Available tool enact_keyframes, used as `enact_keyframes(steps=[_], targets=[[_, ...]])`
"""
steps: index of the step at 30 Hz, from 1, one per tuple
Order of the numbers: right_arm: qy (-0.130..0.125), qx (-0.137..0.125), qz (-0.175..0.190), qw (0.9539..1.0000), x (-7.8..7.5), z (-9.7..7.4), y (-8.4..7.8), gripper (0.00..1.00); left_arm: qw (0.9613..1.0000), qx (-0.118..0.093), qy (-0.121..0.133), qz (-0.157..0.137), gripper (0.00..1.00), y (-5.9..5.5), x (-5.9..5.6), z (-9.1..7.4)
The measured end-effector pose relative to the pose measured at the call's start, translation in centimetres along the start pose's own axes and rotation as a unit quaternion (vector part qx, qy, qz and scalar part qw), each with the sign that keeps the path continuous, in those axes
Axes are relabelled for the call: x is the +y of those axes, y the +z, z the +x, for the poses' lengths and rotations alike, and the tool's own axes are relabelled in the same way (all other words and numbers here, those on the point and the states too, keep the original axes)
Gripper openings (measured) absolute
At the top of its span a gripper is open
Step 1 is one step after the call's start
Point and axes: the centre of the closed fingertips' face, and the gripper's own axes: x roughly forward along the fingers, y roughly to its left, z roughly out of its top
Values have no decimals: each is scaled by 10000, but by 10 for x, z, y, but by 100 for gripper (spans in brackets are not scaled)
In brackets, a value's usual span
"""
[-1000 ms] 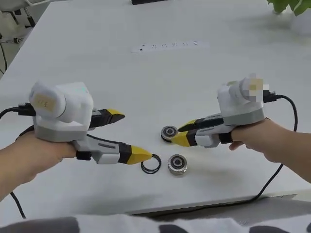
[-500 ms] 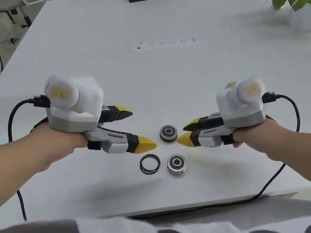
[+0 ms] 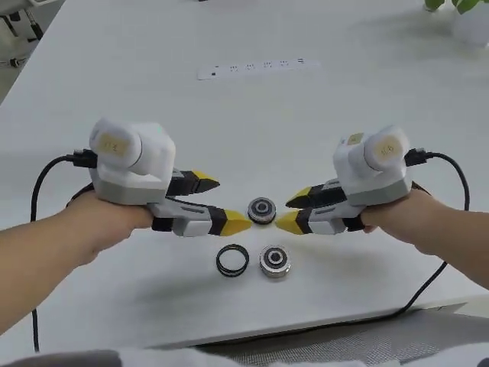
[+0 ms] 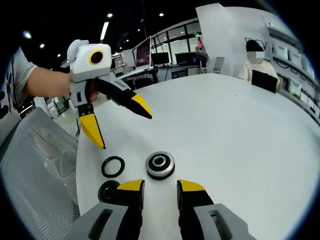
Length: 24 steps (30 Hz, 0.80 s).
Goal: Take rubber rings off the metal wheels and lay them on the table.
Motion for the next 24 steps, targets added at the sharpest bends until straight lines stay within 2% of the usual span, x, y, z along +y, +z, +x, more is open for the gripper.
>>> enact_keyframes(steps=[9, 24], targets=[[-8, -12, -4, 10000, -2, 2, -1, 23, 9999, 52, -58, -117, 45, -2, 0, 18], [-3, -6, -3, 10000, 1, 2, -3, 23, 9995, 256, -198, 37, 30, -5, -9, 42]])
